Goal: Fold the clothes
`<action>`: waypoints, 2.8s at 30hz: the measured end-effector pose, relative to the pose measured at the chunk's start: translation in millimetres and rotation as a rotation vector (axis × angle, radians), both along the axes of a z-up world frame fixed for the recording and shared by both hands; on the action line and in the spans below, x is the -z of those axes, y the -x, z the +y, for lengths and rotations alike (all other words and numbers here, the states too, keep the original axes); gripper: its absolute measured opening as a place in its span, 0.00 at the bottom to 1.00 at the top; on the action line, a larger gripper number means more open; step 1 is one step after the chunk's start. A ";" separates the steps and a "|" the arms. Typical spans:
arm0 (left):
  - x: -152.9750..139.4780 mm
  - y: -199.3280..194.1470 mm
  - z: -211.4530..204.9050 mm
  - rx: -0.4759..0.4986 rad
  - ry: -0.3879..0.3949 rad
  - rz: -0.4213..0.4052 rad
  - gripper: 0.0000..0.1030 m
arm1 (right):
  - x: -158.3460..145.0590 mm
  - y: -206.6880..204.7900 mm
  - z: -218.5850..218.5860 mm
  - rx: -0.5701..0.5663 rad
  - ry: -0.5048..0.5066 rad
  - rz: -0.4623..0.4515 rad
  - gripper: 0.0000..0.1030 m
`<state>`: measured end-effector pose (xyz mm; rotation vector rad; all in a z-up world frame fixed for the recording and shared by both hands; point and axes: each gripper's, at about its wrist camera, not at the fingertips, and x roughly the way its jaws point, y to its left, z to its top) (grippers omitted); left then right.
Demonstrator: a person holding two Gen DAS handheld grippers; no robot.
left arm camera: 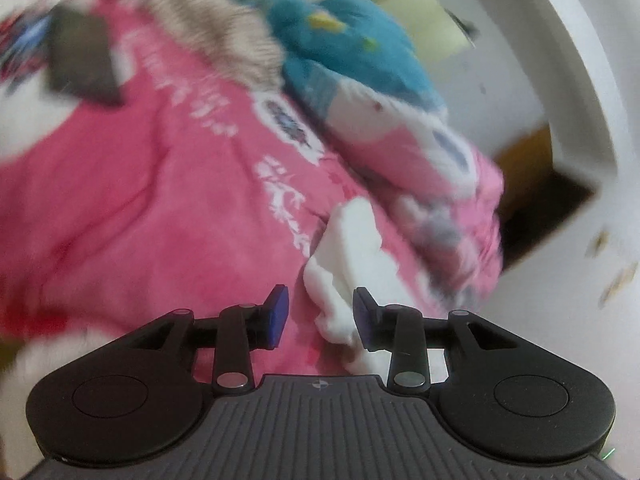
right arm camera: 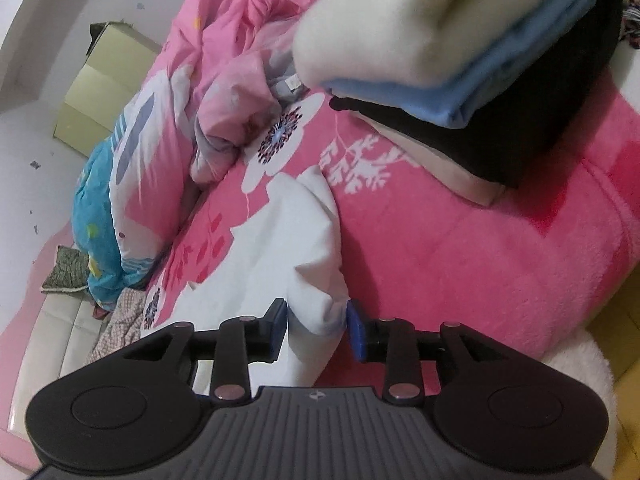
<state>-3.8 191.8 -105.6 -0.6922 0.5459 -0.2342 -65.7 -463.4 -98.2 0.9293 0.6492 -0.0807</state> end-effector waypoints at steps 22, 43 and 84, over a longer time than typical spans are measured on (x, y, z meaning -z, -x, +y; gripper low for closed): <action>-10.8 -10.1 -34.6 0.175 -0.429 -0.110 0.03 | -14.8 -6.9 84.2 -0.108 0.194 0.056 0.35; 13.9 -27.3 -19.0 0.191 -0.307 -0.006 0.42 | -38.2 -22.6 320.6 -0.817 0.959 -0.349 0.37; -13.3 -36.6 -77.1 0.226 -0.578 -0.319 0.06 | -23.5 -117.3 337.5 -0.836 0.323 -0.275 0.04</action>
